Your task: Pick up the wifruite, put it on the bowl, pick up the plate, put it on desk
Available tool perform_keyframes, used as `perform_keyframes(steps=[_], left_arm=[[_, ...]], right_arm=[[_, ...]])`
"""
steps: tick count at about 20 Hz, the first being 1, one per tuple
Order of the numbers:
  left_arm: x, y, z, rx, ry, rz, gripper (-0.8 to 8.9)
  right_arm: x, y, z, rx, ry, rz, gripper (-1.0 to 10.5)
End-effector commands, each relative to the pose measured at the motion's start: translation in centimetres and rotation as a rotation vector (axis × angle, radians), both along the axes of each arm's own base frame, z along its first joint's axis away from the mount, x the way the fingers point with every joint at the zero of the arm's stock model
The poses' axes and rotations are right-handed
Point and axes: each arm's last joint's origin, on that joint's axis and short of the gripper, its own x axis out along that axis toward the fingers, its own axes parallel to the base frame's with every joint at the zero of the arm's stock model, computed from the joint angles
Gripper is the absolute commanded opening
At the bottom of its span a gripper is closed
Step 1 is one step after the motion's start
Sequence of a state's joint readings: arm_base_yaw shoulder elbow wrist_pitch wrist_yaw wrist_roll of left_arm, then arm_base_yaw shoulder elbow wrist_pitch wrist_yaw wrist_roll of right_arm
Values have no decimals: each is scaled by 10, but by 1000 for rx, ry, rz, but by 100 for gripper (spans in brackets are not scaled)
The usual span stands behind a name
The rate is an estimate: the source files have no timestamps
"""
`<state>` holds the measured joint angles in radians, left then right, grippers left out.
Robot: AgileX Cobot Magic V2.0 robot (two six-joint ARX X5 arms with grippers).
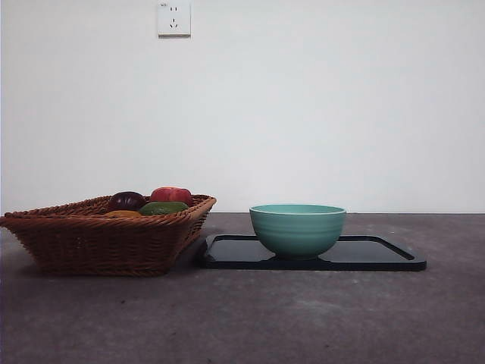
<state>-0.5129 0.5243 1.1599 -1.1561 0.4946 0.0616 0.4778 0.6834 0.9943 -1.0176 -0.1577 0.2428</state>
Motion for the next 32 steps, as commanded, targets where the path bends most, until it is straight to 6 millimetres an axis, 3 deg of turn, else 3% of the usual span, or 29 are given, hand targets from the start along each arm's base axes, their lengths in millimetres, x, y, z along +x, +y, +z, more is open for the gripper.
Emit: perform_keyframes(steps=[1,11,18,23,27,30,32], left_arm=[[0,0,3,-12,-12,-8,530],[0,0,3,-12,-12,-8,530],[0,0,4,-16,-20,-8,530],[0,0,4,-16,-20,-8,530],[0,0,4,-16,-21,-8,530],[0,0,4,-16,-21,-8,530],[0,0,4,-17,-23,-8,530]], right_arm=[[29,16,-1,4,89,-33,579],[175,86,-37,-151,389,-66,579],[256,102,-78,-192,492,-121,578],[287,95,-112,-197,531,-168,577],[297,91,-127,-197,537,-185,274],[300,92,-138,-205,561,-186,225],[301,93,-142,-208,574,-181,46]])
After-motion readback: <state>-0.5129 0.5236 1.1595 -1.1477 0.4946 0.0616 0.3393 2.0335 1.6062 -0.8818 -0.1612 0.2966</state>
